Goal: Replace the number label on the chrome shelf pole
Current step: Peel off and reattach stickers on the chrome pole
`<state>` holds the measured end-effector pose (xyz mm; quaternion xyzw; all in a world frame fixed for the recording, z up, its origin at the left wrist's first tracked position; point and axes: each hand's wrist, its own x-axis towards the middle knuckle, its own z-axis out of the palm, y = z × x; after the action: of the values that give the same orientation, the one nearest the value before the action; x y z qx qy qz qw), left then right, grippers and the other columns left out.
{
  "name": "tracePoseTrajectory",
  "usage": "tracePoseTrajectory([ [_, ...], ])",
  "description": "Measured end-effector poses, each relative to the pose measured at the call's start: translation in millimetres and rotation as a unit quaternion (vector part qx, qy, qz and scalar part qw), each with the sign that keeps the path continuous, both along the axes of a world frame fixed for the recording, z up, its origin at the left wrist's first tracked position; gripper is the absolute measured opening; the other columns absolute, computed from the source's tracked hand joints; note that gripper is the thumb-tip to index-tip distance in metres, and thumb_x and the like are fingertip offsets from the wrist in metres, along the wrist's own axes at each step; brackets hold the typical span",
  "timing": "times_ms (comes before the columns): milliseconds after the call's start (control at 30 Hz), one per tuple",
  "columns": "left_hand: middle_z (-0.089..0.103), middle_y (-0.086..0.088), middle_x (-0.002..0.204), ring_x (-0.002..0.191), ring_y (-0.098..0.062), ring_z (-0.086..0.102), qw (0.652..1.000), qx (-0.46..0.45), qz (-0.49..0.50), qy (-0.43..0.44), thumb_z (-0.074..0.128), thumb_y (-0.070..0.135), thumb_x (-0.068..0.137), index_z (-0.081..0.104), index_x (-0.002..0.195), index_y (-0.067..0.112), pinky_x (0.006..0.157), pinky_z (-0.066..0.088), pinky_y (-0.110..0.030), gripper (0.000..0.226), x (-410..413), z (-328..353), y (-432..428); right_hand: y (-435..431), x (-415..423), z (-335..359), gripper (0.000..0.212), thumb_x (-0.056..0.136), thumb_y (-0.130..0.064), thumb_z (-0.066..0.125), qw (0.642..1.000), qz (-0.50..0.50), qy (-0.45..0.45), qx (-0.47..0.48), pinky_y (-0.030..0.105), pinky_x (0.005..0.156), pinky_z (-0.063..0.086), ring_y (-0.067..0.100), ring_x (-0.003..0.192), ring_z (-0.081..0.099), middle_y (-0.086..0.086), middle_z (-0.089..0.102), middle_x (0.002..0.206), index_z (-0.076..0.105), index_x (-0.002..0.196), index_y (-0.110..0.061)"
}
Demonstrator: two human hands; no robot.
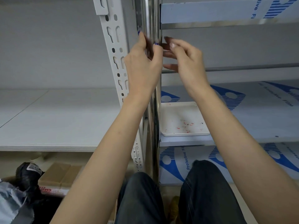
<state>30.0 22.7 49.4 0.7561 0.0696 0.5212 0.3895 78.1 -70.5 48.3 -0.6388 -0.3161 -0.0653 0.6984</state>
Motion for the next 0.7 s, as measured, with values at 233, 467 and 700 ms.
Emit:
tracePoseTrajectory([
  [233, 0.051, 0.004, 0.059, 0.053, -0.010, 0.041, 0.999, -0.027, 0.035, -0.013, 0.046, 0.027, 0.087, 0.057, 0.111, -0.006, 0.061, 0.040, -0.025, 0.042, 6.5, 0.2, -4.5, 7.1, -8.0, 10.6, 0.021, 0.099, -0.013, 0.046, 0.993, 0.094, 0.045, 0.055, 0.027, 0.068, 0.056, 0.015, 0.095, 0.067, 0.006, 0.071, 0.096, 0.067, 0.102, -0.012],
  [467, 0.049, -0.002, 0.055, 0.050, -0.012, 0.037, 0.998, -0.046, 0.040, -0.028, 0.045, 0.028, 0.084, 0.058, 0.110, -0.005, 0.060, 0.039, -0.015, 0.044, 9.1, -1.5, -7.0, 7.5, -5.7, 11.1, 0.022, 0.097, -0.017, 0.052, 0.991, 0.091, 0.080, 0.062, 0.036, 0.072, 0.058, 0.026, 0.097, 0.066, 0.020, 0.069, 0.107, 0.070, 0.104, -0.006],
  [700, 0.041, 0.005, 0.052, 0.050, -0.011, 0.033, 0.996, -0.082, 0.023, -0.042, 0.043, 0.031, 0.079, 0.062, 0.109, 0.000, 0.058, 0.040, -0.025, 0.048, 10.2, -2.0, -7.5, 5.8, -5.4, 10.4, 0.019, 0.097, -0.016, 0.052, 0.984, 0.121, 0.103, 0.076, 0.026, 0.064, 0.055, 0.012, 0.093, 0.065, 0.008, 0.070, 0.097, 0.070, 0.094, -0.011],
])
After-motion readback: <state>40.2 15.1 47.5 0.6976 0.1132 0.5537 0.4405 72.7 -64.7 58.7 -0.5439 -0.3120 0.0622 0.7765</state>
